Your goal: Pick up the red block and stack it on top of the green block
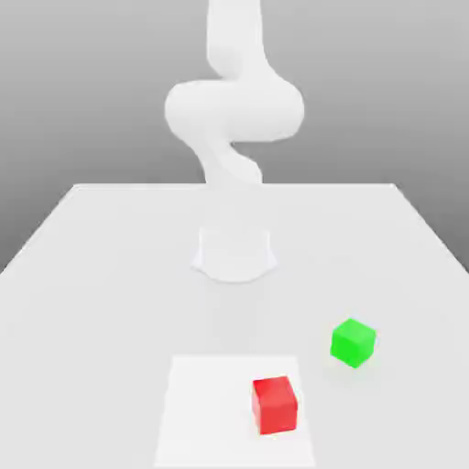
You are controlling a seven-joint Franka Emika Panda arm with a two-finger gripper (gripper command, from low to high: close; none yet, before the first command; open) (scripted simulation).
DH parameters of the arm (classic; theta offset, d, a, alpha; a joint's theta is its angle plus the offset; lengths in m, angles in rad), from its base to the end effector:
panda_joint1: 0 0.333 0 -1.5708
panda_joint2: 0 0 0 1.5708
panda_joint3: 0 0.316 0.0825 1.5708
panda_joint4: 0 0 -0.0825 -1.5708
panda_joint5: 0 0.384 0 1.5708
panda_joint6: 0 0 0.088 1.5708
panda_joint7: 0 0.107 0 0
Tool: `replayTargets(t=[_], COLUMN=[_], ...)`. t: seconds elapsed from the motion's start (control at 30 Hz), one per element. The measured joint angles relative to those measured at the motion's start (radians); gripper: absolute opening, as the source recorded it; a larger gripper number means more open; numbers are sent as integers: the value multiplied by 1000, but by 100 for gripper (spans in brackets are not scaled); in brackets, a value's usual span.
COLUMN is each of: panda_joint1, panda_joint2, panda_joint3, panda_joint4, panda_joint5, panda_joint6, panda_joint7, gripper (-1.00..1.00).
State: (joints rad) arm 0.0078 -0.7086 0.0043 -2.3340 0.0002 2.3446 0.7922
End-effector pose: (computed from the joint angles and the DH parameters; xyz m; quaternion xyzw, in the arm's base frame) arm 0.3816 0.0052 0.6655 -0.8657 0.3559 -0.3244 0.1364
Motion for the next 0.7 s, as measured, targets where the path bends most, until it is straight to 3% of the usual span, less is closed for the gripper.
replayTargets(t=[0.7], panda_joint1=[66], panda_joint2=[768], panda_joint3=[42], panda_joint4=[-286], panda_joint5=[-11], panda_joint6=[374], panda_joint7=[-57], gripper=[0])
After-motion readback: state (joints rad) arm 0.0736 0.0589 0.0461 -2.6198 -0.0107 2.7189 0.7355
